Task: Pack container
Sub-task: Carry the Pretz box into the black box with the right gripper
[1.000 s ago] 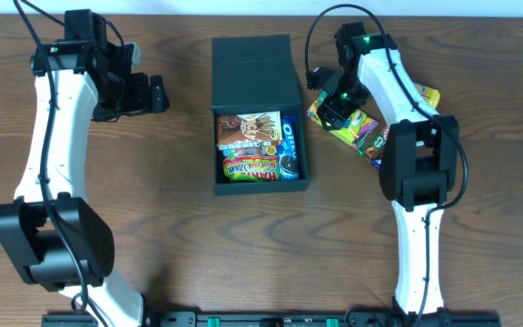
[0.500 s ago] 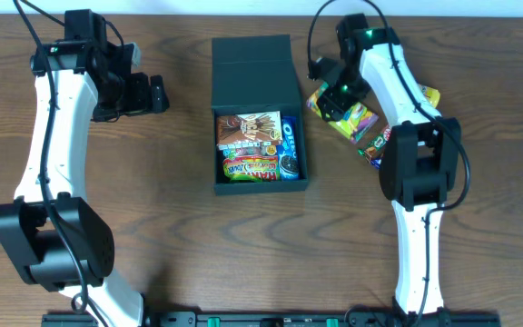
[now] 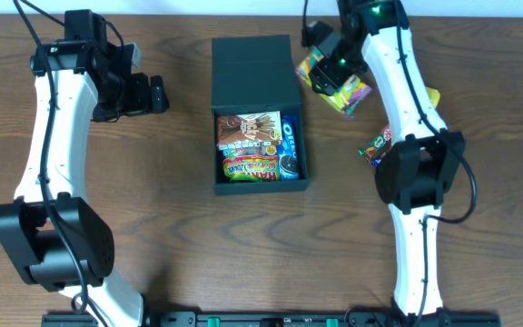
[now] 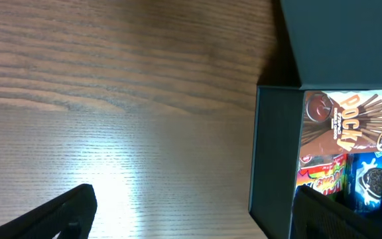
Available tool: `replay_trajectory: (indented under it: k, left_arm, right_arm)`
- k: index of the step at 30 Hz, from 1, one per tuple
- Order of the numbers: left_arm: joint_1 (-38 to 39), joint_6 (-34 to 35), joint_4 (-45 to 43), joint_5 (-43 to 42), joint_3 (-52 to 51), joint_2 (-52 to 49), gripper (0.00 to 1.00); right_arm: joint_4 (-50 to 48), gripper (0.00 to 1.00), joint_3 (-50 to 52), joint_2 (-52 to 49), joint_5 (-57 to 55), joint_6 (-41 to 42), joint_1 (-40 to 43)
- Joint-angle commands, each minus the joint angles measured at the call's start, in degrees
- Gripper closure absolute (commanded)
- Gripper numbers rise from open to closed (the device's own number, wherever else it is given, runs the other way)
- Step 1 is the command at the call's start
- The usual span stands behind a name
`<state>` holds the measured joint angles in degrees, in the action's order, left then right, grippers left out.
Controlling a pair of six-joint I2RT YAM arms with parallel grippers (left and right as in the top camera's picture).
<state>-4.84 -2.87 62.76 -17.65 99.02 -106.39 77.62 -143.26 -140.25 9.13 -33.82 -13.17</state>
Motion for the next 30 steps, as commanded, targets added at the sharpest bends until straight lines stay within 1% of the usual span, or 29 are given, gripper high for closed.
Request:
replay_trajectory:
  k: [1, 4, 7, 10, 13, 18, 19, 20, 22, 24, 26, 30]
  left_arm:
    - [-0.4, -1.3, 0.2, 0.3, 0.1, 0.7, 0.04]
    - [-0.4, -2.3, 0.2, 1.3, 0.1, 0.7, 0.05]
    - [-0.4, -2.8, 0.2, 5.9, 0.1, 0.7, 0.05]
    - [-0.5, -4.9, -0.8, 9.1, 0.1, 0.7, 0.05]
    - [-1.2, -4.9, -2.8, 9.0, 0.1, 0.7, 0.05]
    - [-3.1, -4.9, -4.2, 7.7, 0.1, 0.7, 0.04]
    - [-3.5, -4.9, -4.2, 6.8, 0.1, 0.7, 0.05]
    - [-4.2, -4.9, -4.2, 5.3, 0.1, 0.7, 0.05]
    - [-5.0, -4.9, -4.2, 3.6, 0.1, 0.7, 0.05]
    - [-5.7, -4.9, -4.2, 2.2, 0.1, 0.7, 0.05]
    - [-5.7, -4.9, -4.2, 2.1, 0.1, 0.7, 0.05]
    - [-5.7, -4.9, -4.2, 2.1, 0.1, 0.7, 0.04]
  right_arm:
    - [0.6, 0.23, -1.6, 4.8, 4.7, 0.3, -3.6]
    - [1.4, 0.23, -1.6, 4.9, 4.9, 0.3, -6.5]
    - [2.2, 0.24, -1.5, 4.9, 4.9, 0.0, -10.0]
    - [3.1, 0.24, -1.3, 4.9, 4.9, -2.3, -14.6]
    - [3.8, 0.23, -1.2, 4.9, 4.9, -4.3, -17.5]
    - [5.3, 0.15, 1.1, 4.9, 6.1, -11.1, -21.5]
    - [5.3, 0.15, 2.3, 4.9, 6.1, -12.5, -21.8]
    - [5.0, 0.18, 3.9, 4.9, 5.9, -13.6, -22.0]
    - [2.7, 0.19, 6.8, 4.9, 5.2, -13.1, -21.9]
    - [0.7, 0.14, 8.9, 4.9, 2.9, -10.3, -21.7]
    - [-0.3, 0.11, 8.9, 4.9, 1.0, -7.5, -21.7]
    - [-0.7, 0.11, 6.1, 5.3, 0.1, -3.1, -21.7]
